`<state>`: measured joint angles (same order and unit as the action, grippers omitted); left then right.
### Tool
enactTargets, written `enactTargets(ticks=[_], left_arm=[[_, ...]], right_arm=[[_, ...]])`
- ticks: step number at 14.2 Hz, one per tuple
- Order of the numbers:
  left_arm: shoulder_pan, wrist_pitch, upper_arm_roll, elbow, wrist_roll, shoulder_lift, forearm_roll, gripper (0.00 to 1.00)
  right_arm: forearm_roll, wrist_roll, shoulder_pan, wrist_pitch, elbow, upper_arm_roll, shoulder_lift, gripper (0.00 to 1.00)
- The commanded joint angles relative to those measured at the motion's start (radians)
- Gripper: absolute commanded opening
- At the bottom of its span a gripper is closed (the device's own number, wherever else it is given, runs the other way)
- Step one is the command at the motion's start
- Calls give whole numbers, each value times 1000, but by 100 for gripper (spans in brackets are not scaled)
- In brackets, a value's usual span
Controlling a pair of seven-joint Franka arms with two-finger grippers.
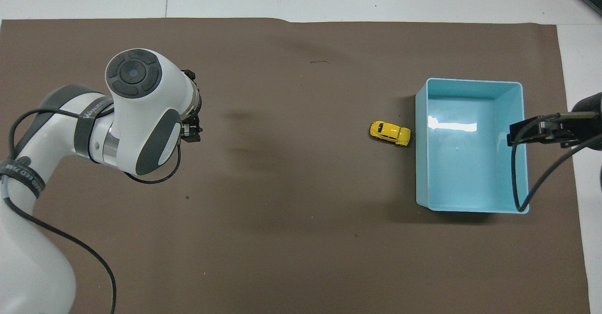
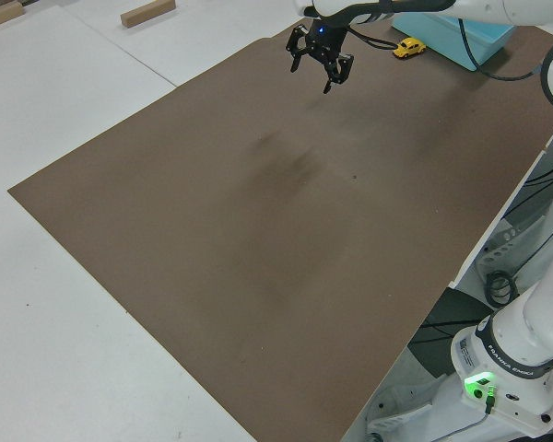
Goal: Wind up and store yellow beetle car
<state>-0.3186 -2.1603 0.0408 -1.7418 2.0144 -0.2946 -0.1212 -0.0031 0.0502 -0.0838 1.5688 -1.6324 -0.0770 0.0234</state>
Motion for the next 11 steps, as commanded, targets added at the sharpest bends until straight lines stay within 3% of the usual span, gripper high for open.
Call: enactTargets(ticks=[1, 4, 11], left_arm=[[15, 55, -12, 21, -70, 58, -12, 100], [51, 86, -12, 33, -291, 132, 21, 100], [75, 109, -15, 35, -751, 199, 37, 100]], right_arm=[[3, 10, -11, -1, -7, -7, 10, 100], [2, 10, -11, -1, -7, -7, 10, 100], [2, 10, -10, -1, -7, -7, 10, 100]])
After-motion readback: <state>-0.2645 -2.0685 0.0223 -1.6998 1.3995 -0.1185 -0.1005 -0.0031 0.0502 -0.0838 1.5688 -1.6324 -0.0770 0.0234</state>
